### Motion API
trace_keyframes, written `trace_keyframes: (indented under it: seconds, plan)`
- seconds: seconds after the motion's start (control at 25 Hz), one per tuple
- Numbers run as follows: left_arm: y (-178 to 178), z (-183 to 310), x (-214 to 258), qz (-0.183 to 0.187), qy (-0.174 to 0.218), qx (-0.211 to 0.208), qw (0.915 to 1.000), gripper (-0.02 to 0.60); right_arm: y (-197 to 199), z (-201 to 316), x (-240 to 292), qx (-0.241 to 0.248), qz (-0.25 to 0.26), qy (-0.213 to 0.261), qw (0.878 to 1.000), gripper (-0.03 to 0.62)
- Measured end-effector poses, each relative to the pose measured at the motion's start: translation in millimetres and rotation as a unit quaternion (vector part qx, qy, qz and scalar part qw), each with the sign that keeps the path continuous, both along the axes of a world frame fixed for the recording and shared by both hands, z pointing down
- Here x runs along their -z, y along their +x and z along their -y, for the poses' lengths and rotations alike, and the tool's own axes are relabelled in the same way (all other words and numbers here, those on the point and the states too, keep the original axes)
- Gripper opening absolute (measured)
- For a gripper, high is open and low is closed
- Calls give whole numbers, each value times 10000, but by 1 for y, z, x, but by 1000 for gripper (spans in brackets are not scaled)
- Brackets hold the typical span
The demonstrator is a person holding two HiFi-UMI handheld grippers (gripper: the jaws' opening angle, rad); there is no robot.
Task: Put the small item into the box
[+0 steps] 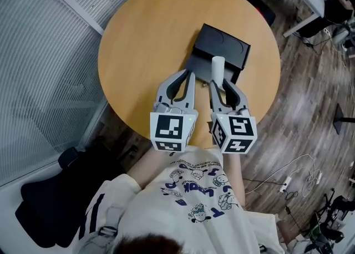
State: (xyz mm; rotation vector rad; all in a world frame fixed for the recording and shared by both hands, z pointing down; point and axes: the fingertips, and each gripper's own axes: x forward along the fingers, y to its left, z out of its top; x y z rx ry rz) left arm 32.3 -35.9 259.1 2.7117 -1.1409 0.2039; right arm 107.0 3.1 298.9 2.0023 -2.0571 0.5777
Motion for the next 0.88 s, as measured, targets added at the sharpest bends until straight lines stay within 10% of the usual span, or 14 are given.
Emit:
trace_keyframes:
  seconds: [0.88]
  plan:
    - [1,-19,12,-20,449,35,9990,29,5,-20,21,-459,-235,754,9958,133]
